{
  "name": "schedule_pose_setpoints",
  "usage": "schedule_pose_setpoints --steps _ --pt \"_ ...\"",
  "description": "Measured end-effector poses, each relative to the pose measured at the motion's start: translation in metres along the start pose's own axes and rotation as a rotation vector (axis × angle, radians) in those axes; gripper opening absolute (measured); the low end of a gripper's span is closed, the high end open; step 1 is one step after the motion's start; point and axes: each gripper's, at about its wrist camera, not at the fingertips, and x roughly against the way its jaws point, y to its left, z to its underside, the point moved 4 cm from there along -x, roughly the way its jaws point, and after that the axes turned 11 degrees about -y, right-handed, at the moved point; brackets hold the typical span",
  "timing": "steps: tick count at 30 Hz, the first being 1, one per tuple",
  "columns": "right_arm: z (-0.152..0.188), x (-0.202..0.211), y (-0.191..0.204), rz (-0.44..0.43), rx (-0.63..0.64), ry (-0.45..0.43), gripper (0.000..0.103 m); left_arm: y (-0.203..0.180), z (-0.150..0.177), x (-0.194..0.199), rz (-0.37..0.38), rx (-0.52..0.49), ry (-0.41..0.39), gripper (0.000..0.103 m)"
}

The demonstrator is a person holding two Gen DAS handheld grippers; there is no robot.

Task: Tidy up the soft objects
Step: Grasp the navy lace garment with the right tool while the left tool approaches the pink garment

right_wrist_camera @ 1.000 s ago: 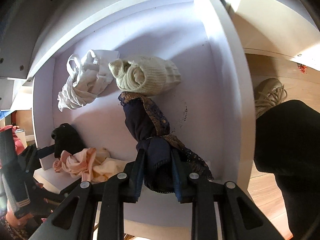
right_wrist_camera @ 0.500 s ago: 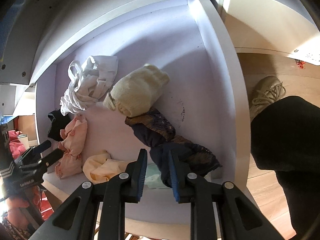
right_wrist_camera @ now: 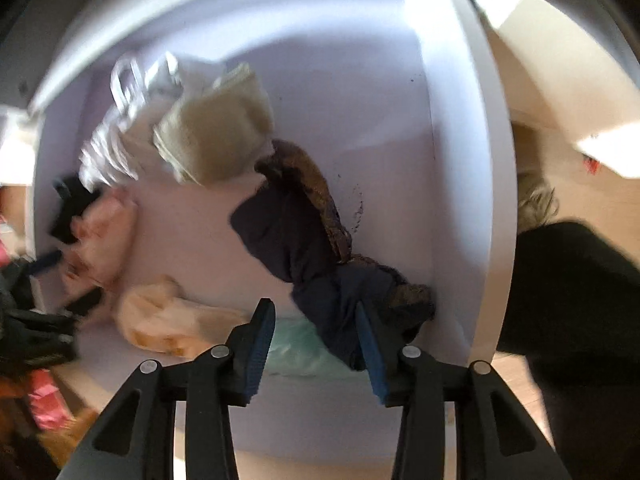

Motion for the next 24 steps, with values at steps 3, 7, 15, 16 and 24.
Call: schedule_pose_setpoints --steps 3,7,15,16,24 --pt "-0.006 -0.009 0.006 0.066 0.076 -0.012 0.042 0.003 0.004 -0.006 0.002 0.005 0.010 0.100" --pt "-0.006 -0.026 0.012 0.115 0.128 0.015 0.038 -0.002 0.005 -0.015 0.067 0.034 0.015 0.102" --pt "-0.009 -0.019 0.000 0.088 0.035 0.004 0.032 -0.013 0.001 -0.008 0.265 0.165 -0.025 0.099" --pt "-0.009 -0.020 -0.001 0.080 0.021 0.010 0.032 -0.006 0.000 -0.008 0.216 0.158 -0.035 0.099" --pt "-0.016 -0.020 0.003 0.087 0.037 0.015 0.032 0.027 0.012 -0.019 -0.045 0.043 -0.035 0.098"
